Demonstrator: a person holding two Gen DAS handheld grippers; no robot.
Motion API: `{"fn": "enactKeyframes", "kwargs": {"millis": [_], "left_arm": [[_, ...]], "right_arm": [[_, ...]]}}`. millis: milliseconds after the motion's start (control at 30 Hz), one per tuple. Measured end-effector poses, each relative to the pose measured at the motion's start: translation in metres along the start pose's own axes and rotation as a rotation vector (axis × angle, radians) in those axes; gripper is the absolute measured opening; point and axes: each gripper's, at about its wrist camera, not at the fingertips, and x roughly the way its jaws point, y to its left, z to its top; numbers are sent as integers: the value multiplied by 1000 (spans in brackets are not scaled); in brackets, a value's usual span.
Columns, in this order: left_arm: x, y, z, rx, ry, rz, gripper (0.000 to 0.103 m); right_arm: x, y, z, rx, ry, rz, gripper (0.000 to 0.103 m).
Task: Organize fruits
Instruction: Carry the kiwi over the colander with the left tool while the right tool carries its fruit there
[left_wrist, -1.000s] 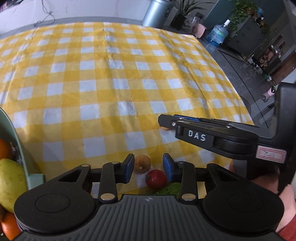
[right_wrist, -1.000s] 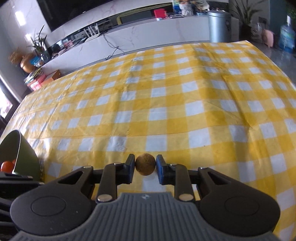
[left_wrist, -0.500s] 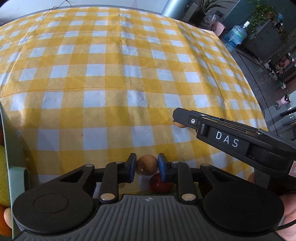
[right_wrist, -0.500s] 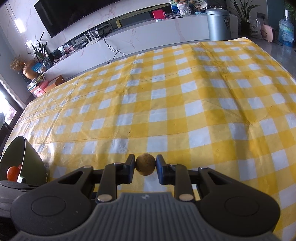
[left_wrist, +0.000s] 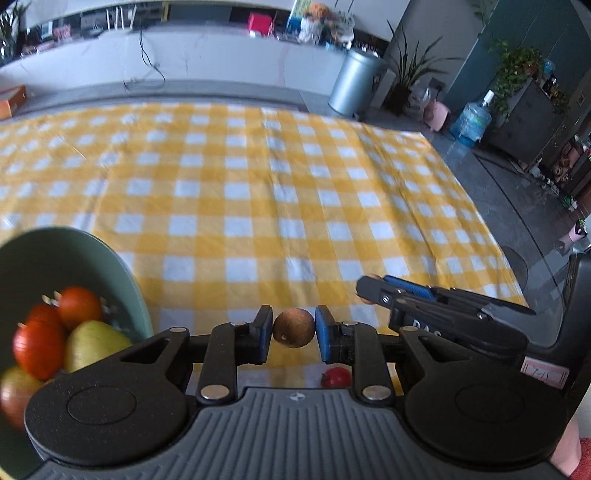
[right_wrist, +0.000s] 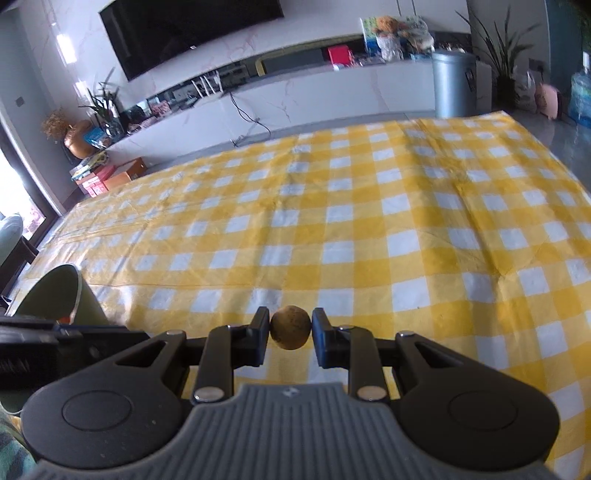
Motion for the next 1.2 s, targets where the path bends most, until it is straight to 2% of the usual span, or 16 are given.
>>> {"fn": "enactKeyframes", "kwargs": {"millis": [133,333,500,667,800,933,1067,1200], "left_arm": [[-26,10,3,19,-54,40,27],[-58,32,3,6,-97,55,27],[-83,45,2,16,-144,112,27],[-92,63,1,6,-162,166,27],[-90,85,-3,-60,-156,130,27],[-86,111,-5,-116,-146,135,27],[-77,139,-9,-225,-121,53,27],[-65,154,-12,-261,-106,84,27]], "right_arm": [[-17,17,-5,-30,-54,36,21],[-41,55,-9,-100,-128,110,21],[-56,92,-12,-132,-155,191,21],[-59,133,-15,-202,-145,254,21],[-55,161,-18,-271,-125,270,21],[-45,180,-18,-327,-95,262,21],[-29,193,-17,-354,-51,263,21],[-7,206,-18,-388,-14,257,21]]}}
